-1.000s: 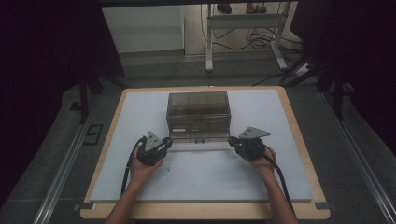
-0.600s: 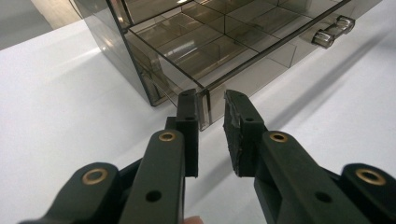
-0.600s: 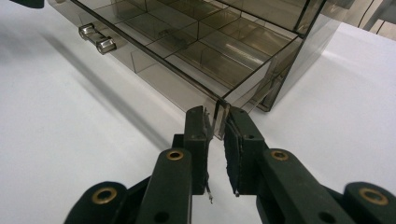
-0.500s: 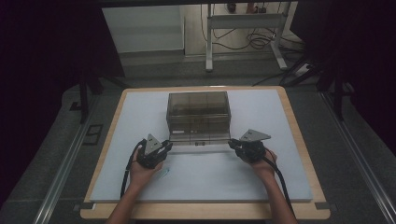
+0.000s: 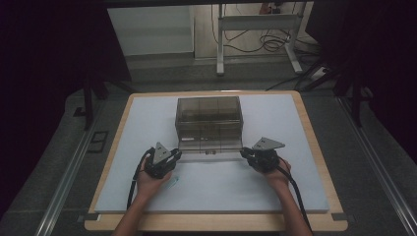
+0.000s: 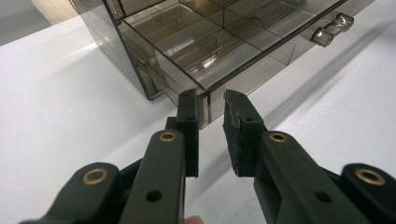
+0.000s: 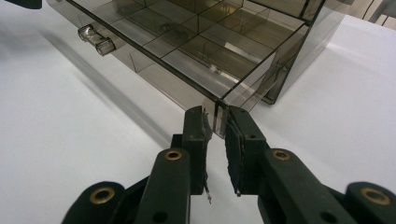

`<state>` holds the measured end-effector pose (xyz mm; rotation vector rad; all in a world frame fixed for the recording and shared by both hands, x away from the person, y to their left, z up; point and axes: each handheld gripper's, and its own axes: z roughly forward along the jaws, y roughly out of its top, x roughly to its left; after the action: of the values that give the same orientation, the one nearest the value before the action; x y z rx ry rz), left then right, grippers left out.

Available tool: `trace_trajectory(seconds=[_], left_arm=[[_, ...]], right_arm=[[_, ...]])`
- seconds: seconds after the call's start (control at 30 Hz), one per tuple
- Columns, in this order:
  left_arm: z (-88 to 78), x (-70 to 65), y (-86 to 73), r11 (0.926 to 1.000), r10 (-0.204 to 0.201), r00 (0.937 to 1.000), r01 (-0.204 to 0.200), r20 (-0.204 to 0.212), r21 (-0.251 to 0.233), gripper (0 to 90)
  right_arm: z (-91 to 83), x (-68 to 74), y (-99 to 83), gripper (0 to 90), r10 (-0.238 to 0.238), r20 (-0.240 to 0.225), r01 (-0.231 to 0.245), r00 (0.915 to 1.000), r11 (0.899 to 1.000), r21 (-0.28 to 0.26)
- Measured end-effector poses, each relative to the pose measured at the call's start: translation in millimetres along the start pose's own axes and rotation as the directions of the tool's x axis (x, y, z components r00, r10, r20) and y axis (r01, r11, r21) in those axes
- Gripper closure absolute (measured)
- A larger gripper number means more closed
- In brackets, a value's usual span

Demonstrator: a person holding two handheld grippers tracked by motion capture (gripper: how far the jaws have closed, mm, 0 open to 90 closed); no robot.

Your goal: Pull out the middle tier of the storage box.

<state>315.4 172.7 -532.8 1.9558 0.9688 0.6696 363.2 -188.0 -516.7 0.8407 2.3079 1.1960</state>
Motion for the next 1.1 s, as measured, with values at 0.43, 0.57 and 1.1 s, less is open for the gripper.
trace_trajectory(seconds=[0.43,0.57,1.1], left_arm=[[-0.2,0.6,-0.4,1.0,0.007,0.9999,-0.007,0.013,0.001,76.1],[-0.3,1.0,-0.4,0.9997,0.022,0.9996,-0.022,0.017,0.002,73.8],[-9.2,7.1,0.8,0.9997,0.02,0.9991,-0.02,0.037,0.012,47.2]], right_arm=[[0.7,-0.4,-2.0,75.2,0.018,-0.006,-0.018,0.9998,1.0,-0.007],[0.5,-0.5,-2.5,73.2,0.018,-0.012,-0.019,0.9998,1.0,-0.012],[-7.9,-4.1,-6.1,48.5,0.043,0.009,-0.042,0.999,0.999,-0.021]])
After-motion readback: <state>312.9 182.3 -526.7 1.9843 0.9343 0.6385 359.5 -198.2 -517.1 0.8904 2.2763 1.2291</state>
